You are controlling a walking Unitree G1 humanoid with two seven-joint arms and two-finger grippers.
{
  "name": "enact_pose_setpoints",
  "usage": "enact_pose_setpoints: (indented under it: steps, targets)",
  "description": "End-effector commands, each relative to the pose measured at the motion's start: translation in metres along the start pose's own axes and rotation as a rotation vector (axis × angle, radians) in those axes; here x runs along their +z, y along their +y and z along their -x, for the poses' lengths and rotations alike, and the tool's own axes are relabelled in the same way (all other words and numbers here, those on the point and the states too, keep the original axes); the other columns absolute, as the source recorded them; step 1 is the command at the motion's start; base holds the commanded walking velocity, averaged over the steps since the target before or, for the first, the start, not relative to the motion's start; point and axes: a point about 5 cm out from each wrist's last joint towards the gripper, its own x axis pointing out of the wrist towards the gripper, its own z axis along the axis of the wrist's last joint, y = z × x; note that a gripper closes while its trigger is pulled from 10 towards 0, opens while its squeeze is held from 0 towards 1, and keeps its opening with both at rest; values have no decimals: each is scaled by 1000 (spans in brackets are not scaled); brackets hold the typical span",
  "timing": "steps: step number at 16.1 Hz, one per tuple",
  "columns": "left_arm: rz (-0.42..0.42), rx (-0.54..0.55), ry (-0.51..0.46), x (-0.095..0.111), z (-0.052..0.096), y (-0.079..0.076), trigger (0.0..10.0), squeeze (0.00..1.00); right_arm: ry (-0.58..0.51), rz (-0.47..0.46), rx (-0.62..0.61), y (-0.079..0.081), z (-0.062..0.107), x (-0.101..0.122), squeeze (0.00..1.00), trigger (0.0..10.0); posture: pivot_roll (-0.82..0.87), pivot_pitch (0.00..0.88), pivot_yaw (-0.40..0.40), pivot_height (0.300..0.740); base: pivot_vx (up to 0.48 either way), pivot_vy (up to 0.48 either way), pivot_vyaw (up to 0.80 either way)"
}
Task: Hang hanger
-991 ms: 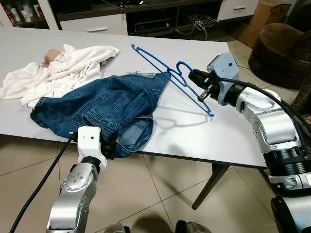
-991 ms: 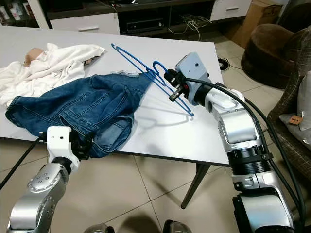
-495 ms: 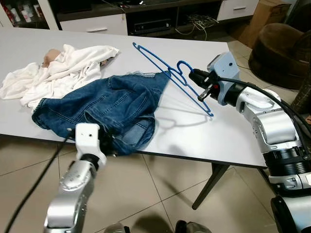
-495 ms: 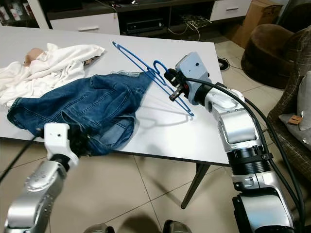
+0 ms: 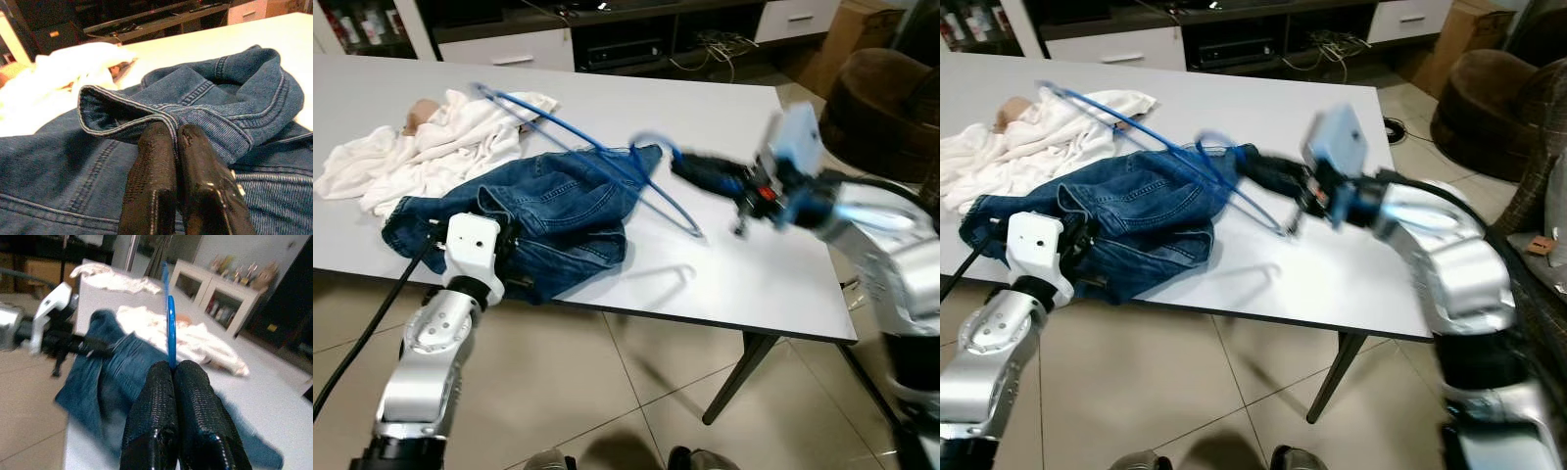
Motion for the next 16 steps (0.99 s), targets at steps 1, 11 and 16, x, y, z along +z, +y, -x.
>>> enact_pose_setpoints:
  steps: [1, 11, 16]
  targets:
    - [-21, 2, -15, 3, -2, 4, 0, 0, -9, -1, 38, 4, 2, 6, 0, 10000, -44, 32, 35, 740, 0, 0, 0]
    - [-149, -21, -102, 15, -7, 12, 0, 0, 311, 90, 57, 13, 3, -22, 0, 10000, -42, 19, 26, 740, 0, 0, 0]
    - [-153, -34, -112, 13, -5, 7, 0, 0, 297, 105, 18, 9, -8, -20, 0, 10000, -37, 21, 26, 740, 0, 0, 0]
